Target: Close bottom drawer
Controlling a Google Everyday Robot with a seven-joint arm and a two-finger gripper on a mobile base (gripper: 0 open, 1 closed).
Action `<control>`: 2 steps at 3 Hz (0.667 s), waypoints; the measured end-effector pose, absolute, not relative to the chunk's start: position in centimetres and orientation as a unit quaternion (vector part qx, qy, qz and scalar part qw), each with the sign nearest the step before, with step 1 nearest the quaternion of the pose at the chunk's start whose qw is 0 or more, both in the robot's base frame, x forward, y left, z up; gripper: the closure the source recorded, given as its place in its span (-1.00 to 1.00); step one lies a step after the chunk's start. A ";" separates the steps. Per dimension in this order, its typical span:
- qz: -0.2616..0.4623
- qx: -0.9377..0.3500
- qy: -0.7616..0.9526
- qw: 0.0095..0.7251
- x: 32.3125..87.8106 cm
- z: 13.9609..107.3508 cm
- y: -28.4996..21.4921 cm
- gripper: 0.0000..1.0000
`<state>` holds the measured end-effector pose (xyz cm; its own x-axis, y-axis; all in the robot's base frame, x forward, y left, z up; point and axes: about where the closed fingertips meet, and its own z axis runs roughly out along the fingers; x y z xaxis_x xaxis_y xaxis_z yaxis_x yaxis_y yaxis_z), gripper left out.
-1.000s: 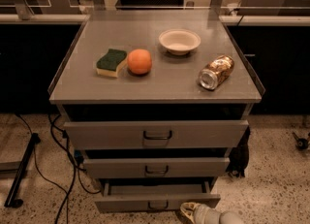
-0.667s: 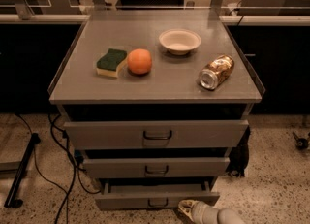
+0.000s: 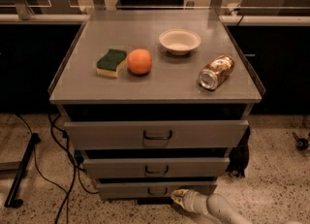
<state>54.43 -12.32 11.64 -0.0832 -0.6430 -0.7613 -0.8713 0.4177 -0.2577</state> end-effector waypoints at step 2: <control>0.167 -0.533 0.727 0.399 51.9 11.9 -13.2 1.00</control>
Offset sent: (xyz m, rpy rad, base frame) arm -0.0479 -0.0225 0.0062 0.0040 0.1411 0.0788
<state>51.92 -13.23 11.88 -0.1131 -0.6428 -0.7577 -0.9085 0.3756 -0.1830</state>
